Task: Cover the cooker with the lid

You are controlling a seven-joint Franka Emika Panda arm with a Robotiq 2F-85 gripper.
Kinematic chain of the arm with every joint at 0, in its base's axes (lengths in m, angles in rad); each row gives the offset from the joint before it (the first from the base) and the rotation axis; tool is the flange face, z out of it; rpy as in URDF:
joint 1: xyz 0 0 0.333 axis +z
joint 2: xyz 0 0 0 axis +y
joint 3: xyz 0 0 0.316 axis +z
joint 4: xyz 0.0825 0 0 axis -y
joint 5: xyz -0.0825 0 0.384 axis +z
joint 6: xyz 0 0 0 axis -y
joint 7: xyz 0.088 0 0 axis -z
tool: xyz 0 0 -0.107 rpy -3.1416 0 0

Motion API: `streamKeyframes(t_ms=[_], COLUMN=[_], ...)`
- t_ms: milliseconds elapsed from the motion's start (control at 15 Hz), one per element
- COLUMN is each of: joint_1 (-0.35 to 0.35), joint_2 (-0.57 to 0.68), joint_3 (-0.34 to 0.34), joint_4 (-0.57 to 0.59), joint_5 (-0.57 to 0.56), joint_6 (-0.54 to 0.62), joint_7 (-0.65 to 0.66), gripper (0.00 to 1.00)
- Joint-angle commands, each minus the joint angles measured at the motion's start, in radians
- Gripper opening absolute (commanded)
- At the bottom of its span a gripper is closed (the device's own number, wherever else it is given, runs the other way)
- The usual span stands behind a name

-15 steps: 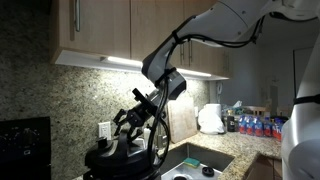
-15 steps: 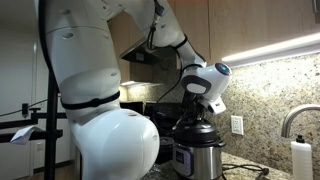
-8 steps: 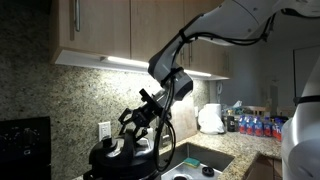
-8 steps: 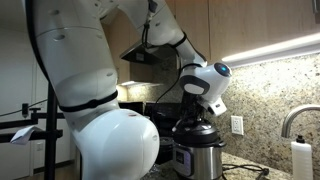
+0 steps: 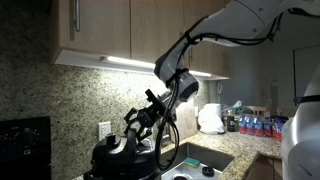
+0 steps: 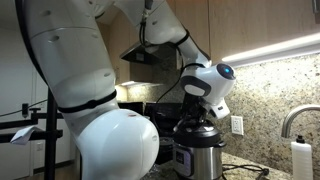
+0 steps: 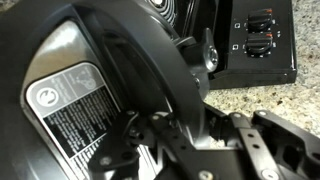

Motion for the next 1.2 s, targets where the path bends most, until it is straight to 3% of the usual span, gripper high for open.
streamKeyframes(t_ms=[0,600,1133], joint_1=[-0.012,0.0,0.019], joint_2=[0.035,0.033,0.036], joint_3=[0.007,0.059,0.102], joint_4=[0.025,0.018,-0.012], joint_5=[0.039,0.088,0.287], joint_6=[-0.018,0.113,0.204], joint_7=[-0.019,0.019,0.027], gripper=[0.01,0.01,0.01])
